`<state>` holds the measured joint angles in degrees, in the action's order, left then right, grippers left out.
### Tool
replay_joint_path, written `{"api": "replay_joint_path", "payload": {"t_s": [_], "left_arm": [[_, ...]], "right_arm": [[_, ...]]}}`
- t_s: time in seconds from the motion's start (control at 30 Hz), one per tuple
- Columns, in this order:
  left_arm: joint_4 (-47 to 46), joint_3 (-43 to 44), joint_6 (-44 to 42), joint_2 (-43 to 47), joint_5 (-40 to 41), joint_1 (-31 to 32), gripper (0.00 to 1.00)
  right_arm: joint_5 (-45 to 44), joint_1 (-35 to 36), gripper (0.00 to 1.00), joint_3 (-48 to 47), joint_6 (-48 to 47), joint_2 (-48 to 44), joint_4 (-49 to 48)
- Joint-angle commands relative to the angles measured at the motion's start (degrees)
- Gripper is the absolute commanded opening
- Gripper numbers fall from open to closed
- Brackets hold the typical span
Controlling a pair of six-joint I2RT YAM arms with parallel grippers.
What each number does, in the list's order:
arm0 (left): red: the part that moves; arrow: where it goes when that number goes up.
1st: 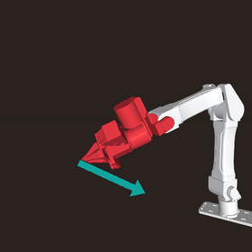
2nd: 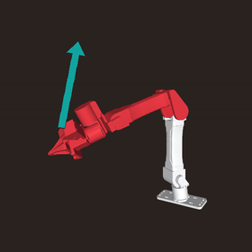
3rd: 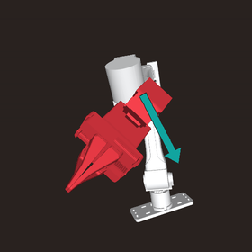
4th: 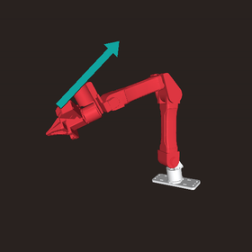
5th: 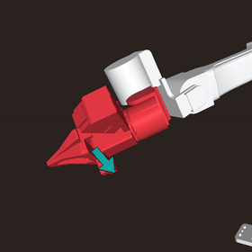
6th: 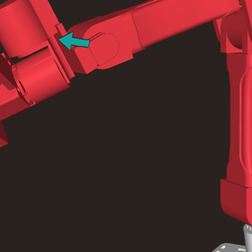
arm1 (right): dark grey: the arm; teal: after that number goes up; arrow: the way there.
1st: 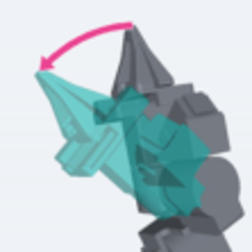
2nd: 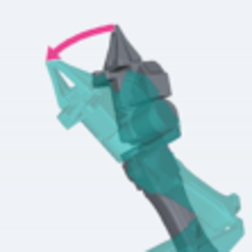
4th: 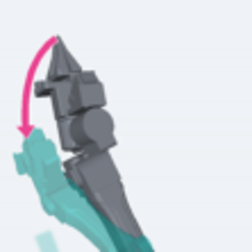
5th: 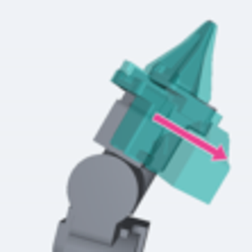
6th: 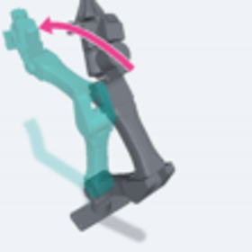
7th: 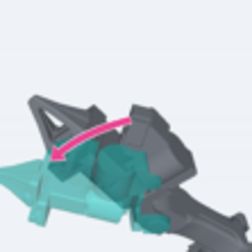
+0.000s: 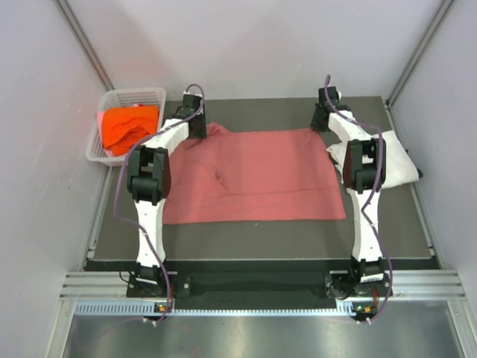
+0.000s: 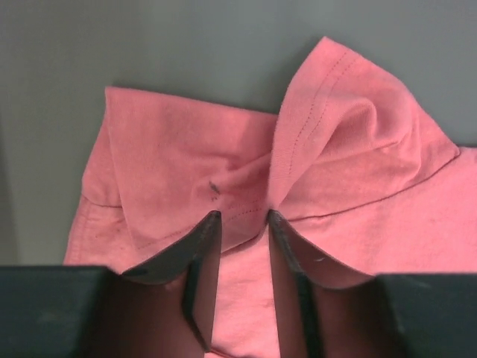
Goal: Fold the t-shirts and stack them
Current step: Fold the tshirt
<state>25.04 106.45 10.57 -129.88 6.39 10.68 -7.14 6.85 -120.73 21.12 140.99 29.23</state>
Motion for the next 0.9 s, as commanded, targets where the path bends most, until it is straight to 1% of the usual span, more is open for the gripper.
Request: {"api": "replay_joint_path", "payload": {"t_s": [0.0,0.1,0.17,0.2,0.37,0.63,0.77,0.87], "left_arm": [[-0.34,2.0,-0.55,-0.46,1.69,0.22,0.29],[-1.13,1.13,-1.77,0.59,5.02,0.57,0.15],[-1.57,0.34,-2.3,1.82,5.82,1.01,0.07],[-1.57,0.16,-2.74,2.18,6.17,1.1,0.0],[-1.4,-1.16,-3.45,4.37,8.89,1.89,0.0],[-0.17,-2.39,-4.24,8.59,9.78,2.59,0.0],[2.72,-1.52,-4.76,10.17,10.13,2.86,0.0],[4.66,-0.64,-5.47,11.14,12.32,3.21,0.0]], "right_arm": [[0.9,-0.17,0.0,0.75,-0.21,-0.72,-0.93],[0.9,-0.08,0.0,0.93,-0.29,-0.89,-1.2],[0.9,-0.08,0.0,1.46,-0.29,-1.33,-1.98],[0.9,-0.08,0.0,2.33,-0.38,-1.94,-2.42],[0.72,-0.35,0.0,4.88,-0.12,-3.61,-4.01],[2.21,-0.52,0.0,7.79,1.2,-7.3,-7.87],[2.74,-0.61,0.0,8.75,1.55,-9.14,-8.4],[3.44,-0.61,0.0,9.89,1.55,-10.2,-9.1]]}}
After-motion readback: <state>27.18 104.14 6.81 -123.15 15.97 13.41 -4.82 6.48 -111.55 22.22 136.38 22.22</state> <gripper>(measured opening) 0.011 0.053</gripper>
